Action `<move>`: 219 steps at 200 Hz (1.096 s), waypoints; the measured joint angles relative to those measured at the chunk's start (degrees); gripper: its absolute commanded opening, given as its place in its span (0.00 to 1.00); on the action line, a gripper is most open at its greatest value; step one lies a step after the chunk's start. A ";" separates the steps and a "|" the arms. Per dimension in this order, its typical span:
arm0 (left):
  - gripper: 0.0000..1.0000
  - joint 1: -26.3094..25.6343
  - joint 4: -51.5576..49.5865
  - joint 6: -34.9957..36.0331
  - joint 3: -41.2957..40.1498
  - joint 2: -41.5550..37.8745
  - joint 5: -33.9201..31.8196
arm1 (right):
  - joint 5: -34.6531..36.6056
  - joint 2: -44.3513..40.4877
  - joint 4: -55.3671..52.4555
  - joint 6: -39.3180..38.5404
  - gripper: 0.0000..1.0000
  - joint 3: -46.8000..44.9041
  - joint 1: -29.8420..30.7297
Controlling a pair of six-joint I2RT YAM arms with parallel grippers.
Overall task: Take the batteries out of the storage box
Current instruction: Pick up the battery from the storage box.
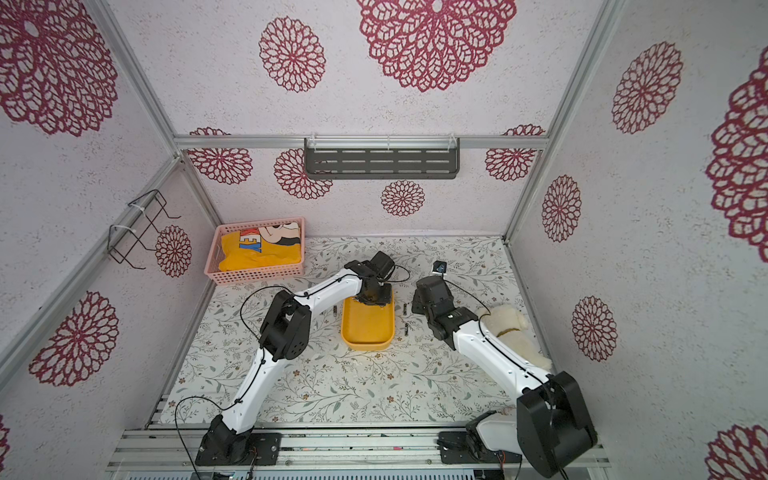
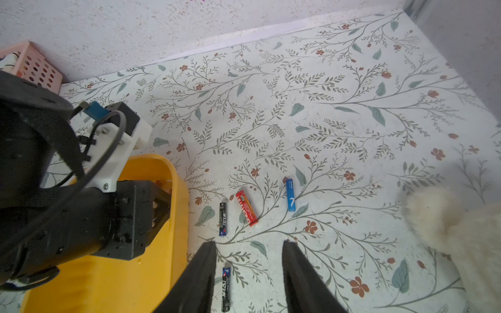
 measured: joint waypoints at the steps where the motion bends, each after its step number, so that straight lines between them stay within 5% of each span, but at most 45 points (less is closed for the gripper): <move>1: 0.11 0.00 0.00 0.00 0.00 0.00 0.00 | -0.04 0.00 0.02 0.00 0.46 0.00 0.00; 44: 0.01 -0.02 -2.34 1.22 1.01 0.13 -1.07 | -1.88 0.00 1.44 0.07 0.47 0.00 -0.02; 219: 0.00 -1.27 -11.06 4.39 4.70 0.76 -7.02 | -3.89 0.17 3.76 0.13 0.49 0.00 -0.11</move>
